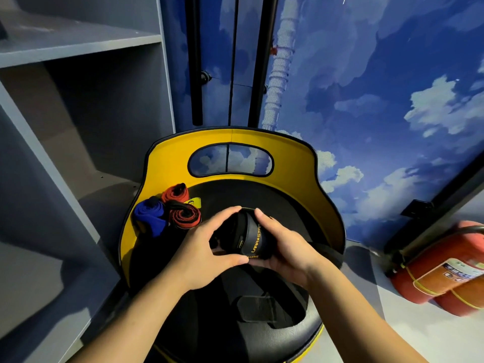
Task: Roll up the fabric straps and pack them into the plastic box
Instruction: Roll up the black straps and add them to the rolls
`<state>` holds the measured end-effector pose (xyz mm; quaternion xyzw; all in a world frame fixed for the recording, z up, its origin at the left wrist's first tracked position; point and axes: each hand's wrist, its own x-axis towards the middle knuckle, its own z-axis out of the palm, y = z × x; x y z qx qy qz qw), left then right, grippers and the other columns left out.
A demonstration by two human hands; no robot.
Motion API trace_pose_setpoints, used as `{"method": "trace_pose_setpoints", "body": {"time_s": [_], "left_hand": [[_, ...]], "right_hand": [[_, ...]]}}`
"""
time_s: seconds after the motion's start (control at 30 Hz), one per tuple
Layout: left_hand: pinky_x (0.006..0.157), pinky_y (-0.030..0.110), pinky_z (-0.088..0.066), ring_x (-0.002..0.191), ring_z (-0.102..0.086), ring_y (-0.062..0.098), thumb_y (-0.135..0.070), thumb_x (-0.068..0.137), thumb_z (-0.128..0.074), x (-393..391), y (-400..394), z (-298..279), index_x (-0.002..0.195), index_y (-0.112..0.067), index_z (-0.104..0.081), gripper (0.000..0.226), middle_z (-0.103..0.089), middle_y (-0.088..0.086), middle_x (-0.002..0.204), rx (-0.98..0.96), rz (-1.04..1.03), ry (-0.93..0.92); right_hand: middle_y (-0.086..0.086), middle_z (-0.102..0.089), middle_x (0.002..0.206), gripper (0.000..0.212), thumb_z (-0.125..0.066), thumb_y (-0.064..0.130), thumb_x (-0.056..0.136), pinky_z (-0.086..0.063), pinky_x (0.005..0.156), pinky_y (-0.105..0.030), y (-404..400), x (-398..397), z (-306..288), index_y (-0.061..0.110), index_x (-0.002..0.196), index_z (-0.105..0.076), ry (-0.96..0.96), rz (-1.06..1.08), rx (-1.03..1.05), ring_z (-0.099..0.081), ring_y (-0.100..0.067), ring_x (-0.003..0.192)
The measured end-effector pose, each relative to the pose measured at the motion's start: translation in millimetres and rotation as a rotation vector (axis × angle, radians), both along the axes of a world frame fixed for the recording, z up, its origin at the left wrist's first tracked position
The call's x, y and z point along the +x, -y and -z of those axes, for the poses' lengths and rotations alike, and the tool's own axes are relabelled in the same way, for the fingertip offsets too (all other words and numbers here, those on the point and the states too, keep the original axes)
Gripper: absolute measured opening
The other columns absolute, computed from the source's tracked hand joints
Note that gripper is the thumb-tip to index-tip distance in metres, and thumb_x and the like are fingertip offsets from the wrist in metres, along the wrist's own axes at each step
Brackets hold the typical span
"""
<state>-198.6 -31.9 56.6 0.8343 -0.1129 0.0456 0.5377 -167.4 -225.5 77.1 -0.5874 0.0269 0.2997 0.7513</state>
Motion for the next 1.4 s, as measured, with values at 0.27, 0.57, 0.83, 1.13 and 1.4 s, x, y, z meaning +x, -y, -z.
{"method": "trace_pose_setpoints", "body": {"time_s": [0.27,0.57,0.83,1.13,1.4], "left_hand": [[0.109,0.021,-0.043,0.133,-0.045,-0.009,-0.02,0.071,-0.09,-2.1,0.8,4.9,0.147,-0.044,-0.044,0.093,-0.052,-0.024,0.142,0.068,-0.011,0.081],[0.109,0.036,-0.047,0.132,-0.049,0.002,-0.024,0.066,-0.092,4.6,2.2,9.1,0.14,-0.05,-0.044,0.092,-0.052,-0.02,0.139,-0.012,-0.175,0.101],[0.1,0.034,-0.048,0.12,-0.056,0.009,-0.029,0.061,-0.09,1.8,-1.6,12.1,0.126,-0.044,-0.042,0.082,-0.054,-0.013,0.128,-0.079,-0.195,-0.009],[0.094,0.026,-0.048,0.102,-0.065,0.005,-0.021,0.081,-0.083,-2.9,-54.1,53.5,0.097,-0.029,-0.062,0.027,-0.07,-0.008,0.103,-0.032,-0.265,-0.294],[0.095,0.034,-0.055,0.082,-0.071,0.006,-0.012,0.079,-0.084,-19.7,-73.1,97.0,0.139,-0.025,-0.058,0.067,-0.077,-0.003,0.087,0.171,-0.152,-0.467]], "right_hand": [[-0.018,-0.07,0.119,0.041,-0.07,0.032,0.091,-0.055,0.09,-0.053,-5.8,-0.4,1.5,0.014,0.127,-0.064,-0.013,0.102,0.091,-0.07,-0.029,0.098],[-0.013,-0.069,0.125,0.053,-0.066,0.051,0.089,-0.054,0.098,-0.044,-14.5,-7.4,2.6,0.016,0.13,-0.064,-0.029,0.114,0.081,-0.068,-0.03,0.113],[-0.003,-0.074,0.101,0.033,-0.074,0.041,0.085,-0.052,0.088,-0.031,-20.1,-7.6,23.3,0.014,0.103,-0.07,-0.033,0.126,0.013,-0.071,-0.016,0.091],[-0.003,-0.074,0.112,0.059,-0.082,-0.002,0.077,-0.052,0.088,-0.02,-25.7,-0.3,71.3,0.009,0.13,-0.058,0.442,0.034,-0.306,-0.07,-0.008,0.103],[0.004,-0.06,0.107,0.077,-0.095,0.045,0.055,-0.052,0.086,-0.028,-39.2,-3.4,111.1,0.022,0.121,-0.062,0.711,-0.195,-0.83,-0.062,-0.011,0.097]]}}
